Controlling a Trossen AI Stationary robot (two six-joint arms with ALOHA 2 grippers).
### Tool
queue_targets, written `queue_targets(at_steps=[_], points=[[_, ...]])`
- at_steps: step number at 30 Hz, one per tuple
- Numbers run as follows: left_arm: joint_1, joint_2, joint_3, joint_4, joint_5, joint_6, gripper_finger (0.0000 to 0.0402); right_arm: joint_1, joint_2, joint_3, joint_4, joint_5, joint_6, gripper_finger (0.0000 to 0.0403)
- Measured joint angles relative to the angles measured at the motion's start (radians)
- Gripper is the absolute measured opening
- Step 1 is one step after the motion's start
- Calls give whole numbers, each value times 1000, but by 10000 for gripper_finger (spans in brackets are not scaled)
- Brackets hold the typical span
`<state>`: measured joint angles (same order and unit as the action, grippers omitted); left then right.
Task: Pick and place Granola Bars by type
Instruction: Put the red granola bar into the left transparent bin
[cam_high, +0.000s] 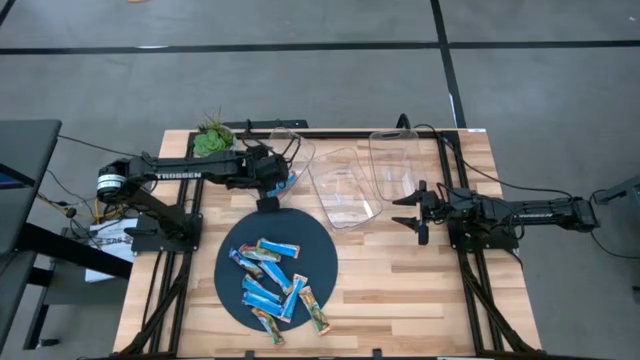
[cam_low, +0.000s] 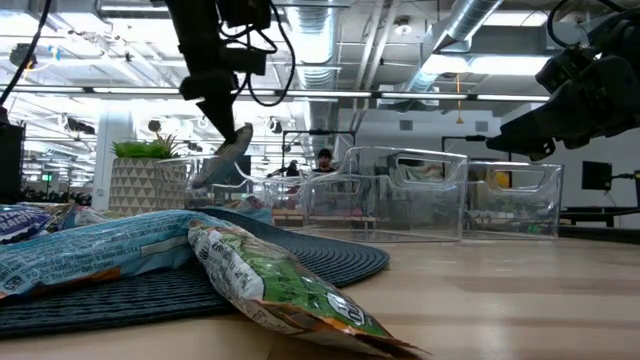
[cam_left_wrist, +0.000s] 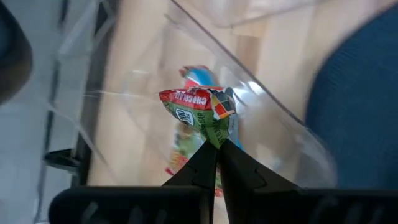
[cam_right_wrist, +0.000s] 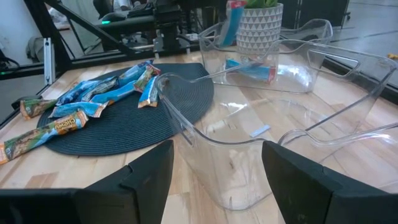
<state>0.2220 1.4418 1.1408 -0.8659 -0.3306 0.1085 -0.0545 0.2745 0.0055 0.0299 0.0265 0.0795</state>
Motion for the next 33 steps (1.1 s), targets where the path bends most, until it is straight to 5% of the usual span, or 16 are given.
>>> queue_targets(at_steps=[6,19,33], points=[[-5,0,0,-8,-6,-42,22,0,0,0,0,0,0,240],[-19,1,0,-13,28,-65,131,0,0,0,0,0,0,240],[-189,-26,0,75,10,28,126,0,0,0,0,0,0,240]])
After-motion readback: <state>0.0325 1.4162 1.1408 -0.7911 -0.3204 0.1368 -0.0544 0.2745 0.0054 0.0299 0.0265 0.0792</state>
